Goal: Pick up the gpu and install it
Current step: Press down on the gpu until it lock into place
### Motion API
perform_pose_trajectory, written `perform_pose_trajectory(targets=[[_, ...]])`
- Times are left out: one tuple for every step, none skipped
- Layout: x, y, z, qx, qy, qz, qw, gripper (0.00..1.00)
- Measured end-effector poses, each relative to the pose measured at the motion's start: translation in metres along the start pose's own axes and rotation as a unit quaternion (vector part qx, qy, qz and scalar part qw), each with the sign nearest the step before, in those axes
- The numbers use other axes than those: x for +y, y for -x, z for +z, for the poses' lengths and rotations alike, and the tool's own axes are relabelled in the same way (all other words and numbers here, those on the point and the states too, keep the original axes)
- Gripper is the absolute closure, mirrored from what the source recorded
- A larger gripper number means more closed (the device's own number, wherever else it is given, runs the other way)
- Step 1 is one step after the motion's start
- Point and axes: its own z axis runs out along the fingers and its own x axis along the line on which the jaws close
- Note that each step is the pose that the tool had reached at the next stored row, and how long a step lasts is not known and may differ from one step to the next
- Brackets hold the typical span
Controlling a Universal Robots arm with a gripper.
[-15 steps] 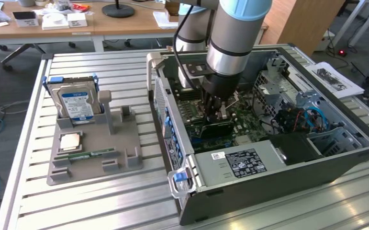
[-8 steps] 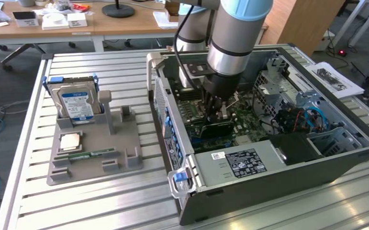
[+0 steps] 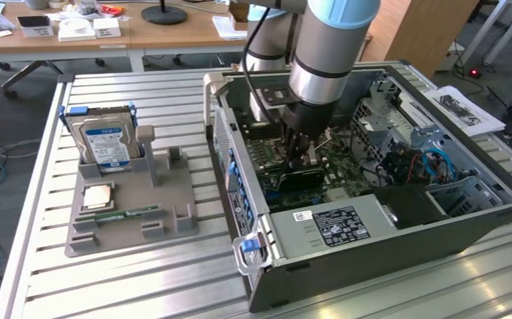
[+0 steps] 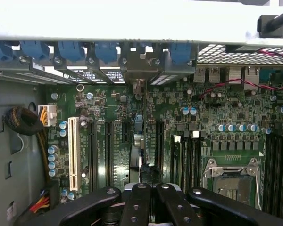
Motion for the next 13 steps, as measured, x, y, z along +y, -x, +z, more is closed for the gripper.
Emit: perform_pose_trajectory(targets=[[-0.0002, 0.0000, 0.0000, 0.0000, 0.0000, 0.000, 1.0000, 0.89], [-0.0004, 0.0000, 0.0000, 0.0000, 0.0000, 0.000, 1.0000, 0.89], [-0.0007, 0.0000, 0.0000, 0.0000, 0.0000, 0.000, 1.0000, 0.89], [-0.0009, 0.0000, 0.0000, 0.0000, 0.0000, 0.000, 1.0000, 0.89], [-0.0011, 0.0000, 0.0000, 0.0000, 0.0001, 0.000, 1.0000, 0.89], [-0.0013, 0.0000, 0.0000, 0.0000, 0.0001, 0.000, 1.0000, 0.89], [-0.0016, 0.0000, 0.0000, 0.0000, 0.0001, 0.000, 1.0000, 0.89], [-0.0019, 0.0000, 0.0000, 0.0000, 0.0002, 0.000, 1.0000, 0.89], [-0.0021, 0.0000, 0.0000, 0.0000, 0.0002, 0.000, 1.0000, 0.89], [-0.0021, 0.0000, 0.0000, 0.0000, 0.0002, 0.000, 1.0000, 0.89], [-0.0021, 0.0000, 0.0000, 0.0000, 0.0002, 0.000, 1.0000, 0.89], [-0.0021, 0.0001, 0.0000, 0.0000, 0.0002, 0.000, 1.0000, 0.89], [-0.0021, 0.0001, 0.0000, 0.0000, 0.0002, 0.000, 1.0000, 0.89]])
